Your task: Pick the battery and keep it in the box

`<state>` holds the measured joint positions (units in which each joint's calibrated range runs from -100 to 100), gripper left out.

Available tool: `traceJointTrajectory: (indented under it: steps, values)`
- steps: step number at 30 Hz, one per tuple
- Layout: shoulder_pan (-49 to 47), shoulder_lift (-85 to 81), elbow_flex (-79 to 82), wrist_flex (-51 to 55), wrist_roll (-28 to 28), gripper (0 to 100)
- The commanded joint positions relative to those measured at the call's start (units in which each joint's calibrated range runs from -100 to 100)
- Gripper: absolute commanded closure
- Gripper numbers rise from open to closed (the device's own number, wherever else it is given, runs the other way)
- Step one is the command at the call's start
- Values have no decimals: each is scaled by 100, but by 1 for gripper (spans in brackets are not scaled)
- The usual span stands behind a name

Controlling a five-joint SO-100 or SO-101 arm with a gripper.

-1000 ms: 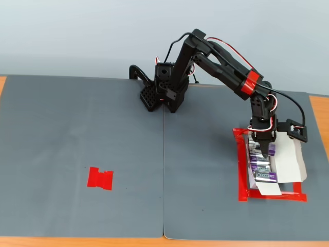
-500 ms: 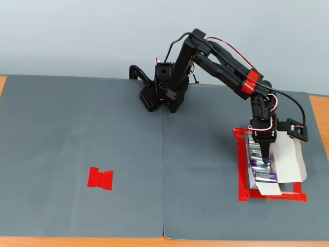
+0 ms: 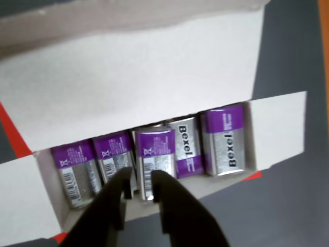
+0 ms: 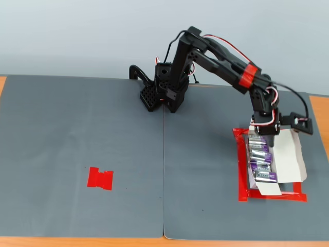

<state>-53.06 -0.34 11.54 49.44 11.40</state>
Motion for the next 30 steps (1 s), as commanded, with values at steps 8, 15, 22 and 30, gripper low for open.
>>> traceJointTrajectory:
  steps: [8, 15, 22, 30]
  values:
    - [438, -1691, -245, 1046, -28, 97]
    - [1042, -3065, -118, 1628, -33, 97]
    - [1945, -4922, 1410, 1602, -33, 97]
    - [3288, -6939, 2668, 1463, -33, 97]
